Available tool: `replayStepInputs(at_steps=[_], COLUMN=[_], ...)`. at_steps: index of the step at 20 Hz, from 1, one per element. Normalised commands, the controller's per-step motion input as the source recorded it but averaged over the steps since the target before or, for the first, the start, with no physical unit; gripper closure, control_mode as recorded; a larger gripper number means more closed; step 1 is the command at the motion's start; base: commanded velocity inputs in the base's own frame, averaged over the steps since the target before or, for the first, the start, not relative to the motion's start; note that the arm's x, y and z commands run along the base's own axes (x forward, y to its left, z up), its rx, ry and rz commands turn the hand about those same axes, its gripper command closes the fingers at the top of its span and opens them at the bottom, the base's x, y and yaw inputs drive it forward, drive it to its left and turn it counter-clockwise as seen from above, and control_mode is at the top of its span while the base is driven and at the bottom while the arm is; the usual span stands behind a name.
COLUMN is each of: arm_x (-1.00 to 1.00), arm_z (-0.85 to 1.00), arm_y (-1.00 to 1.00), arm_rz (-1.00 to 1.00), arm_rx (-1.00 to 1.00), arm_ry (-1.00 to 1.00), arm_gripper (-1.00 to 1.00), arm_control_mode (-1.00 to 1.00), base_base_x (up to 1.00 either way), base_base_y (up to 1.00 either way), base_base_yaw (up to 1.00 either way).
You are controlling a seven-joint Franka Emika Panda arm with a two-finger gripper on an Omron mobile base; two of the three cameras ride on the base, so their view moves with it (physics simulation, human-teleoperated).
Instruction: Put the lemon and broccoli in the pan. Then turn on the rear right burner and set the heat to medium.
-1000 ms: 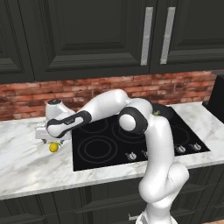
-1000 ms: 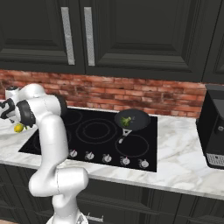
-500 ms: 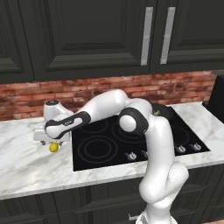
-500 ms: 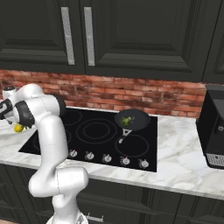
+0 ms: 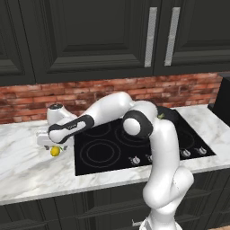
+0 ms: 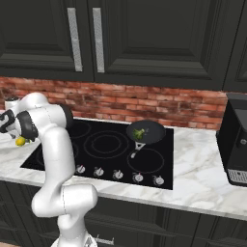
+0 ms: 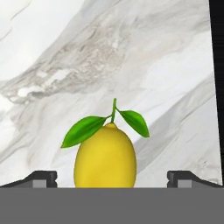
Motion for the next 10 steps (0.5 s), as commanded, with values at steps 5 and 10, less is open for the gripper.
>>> replayStepInputs(at_steps=[5, 10], arm_x=[-0.1, -0.01], arm_z=[-0.05, -0.09], arm_y=[-0.01, 0.0], arm_rz=[0.0, 0.0], arm_rx=[0.0, 0.0], arm_ry=[0.0, 0.0], arm_gripper=[-1.0, -1.0], arm_control_mode=[-1.0, -1.0], base_base_x=[0.0, 0.0], base_base_y=[0.0, 0.0], base_base_yaw=[0.0, 0.0])
